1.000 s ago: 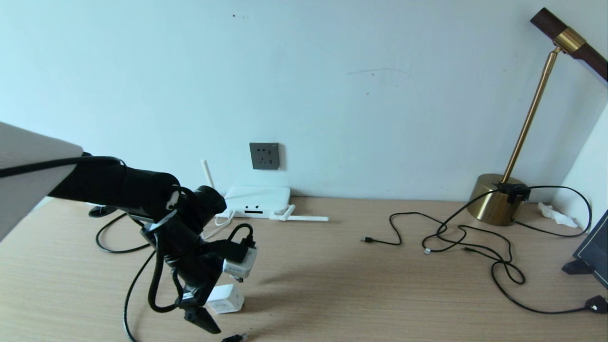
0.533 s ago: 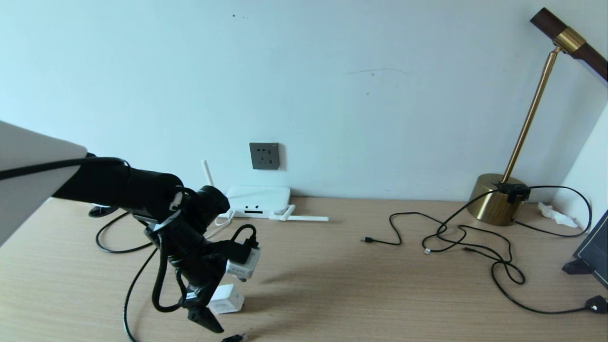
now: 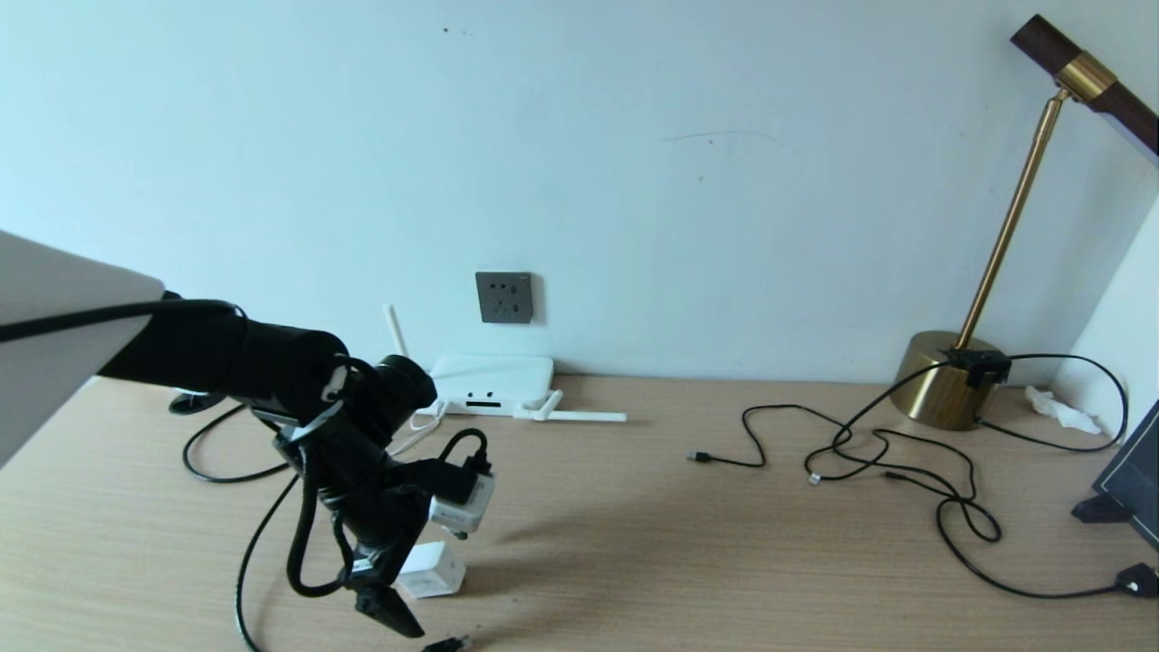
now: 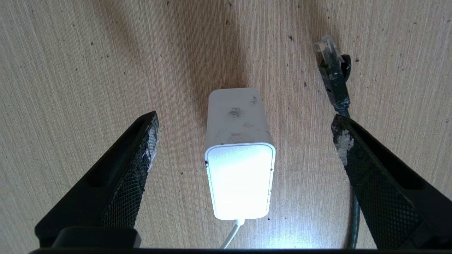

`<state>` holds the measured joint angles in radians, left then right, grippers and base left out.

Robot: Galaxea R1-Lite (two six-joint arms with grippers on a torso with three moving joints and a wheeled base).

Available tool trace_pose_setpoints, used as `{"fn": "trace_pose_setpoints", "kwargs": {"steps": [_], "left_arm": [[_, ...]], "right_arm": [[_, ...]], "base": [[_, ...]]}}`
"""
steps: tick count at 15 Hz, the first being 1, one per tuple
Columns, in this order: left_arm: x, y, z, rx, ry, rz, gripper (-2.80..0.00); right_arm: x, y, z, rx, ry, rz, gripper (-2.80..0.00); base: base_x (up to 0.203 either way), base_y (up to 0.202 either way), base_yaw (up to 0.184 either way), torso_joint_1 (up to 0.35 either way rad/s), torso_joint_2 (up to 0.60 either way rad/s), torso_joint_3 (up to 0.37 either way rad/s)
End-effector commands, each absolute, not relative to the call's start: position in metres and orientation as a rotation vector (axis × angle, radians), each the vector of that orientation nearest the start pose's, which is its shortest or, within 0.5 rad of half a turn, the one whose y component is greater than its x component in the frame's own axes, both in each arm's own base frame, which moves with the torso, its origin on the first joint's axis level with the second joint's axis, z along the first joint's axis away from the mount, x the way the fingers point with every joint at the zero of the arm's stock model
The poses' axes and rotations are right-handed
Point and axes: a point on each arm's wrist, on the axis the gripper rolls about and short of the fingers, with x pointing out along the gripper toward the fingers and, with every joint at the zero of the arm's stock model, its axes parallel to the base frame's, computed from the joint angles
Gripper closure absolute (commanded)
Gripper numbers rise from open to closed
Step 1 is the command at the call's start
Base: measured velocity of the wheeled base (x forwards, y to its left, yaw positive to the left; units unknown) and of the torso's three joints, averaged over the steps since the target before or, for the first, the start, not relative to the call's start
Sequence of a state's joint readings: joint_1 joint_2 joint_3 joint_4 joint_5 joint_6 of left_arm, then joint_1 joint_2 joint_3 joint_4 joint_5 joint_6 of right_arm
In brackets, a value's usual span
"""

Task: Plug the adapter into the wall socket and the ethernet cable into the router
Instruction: Plug plug into socket

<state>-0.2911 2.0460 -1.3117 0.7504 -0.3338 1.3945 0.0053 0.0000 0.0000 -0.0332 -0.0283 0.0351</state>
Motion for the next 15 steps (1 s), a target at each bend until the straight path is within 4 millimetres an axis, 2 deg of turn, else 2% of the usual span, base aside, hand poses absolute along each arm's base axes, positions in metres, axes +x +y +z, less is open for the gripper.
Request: {"fn": "trace_pose_setpoints", "kwargs": {"steps": [1,13,14,15], "left_arm": [[0.3094,-0.1006,0.1058,1.044,0.88,-1.448,-2.8],[0.3076,-0.1,0.103,1.026,0.913,-1.465,-2.8],[0.3067,-0.0997,0.1034,1.024,0.92,-1.468,0.0],[0.3067,-0.0998,0.103,1.022,0.922,-1.47,0.0]], "right_arm": [[-0.0221,-0.0008,0.0764,0.036,-0.025,-0.023,0.0],[-0.0221,-0.0008,0.0764,0.036,-0.025,-0.021,0.0],[-0.0221,-0.0008,0.0764,0.036,-0.025,-0.023,0.0],[-0.0221,-0.0008,0.0764,0.036,-0.025,-0.022,0.0]], "base": [[0.0,0.0,0.0,0.0,0.0,0.0],[0.0,0.0,0.0,0.0,0.0,0.0],[0.0,0.0,0.0,0.0,0.0,0.0],[0.0,0.0,0.0,0.0,0.0,0.0]]}}
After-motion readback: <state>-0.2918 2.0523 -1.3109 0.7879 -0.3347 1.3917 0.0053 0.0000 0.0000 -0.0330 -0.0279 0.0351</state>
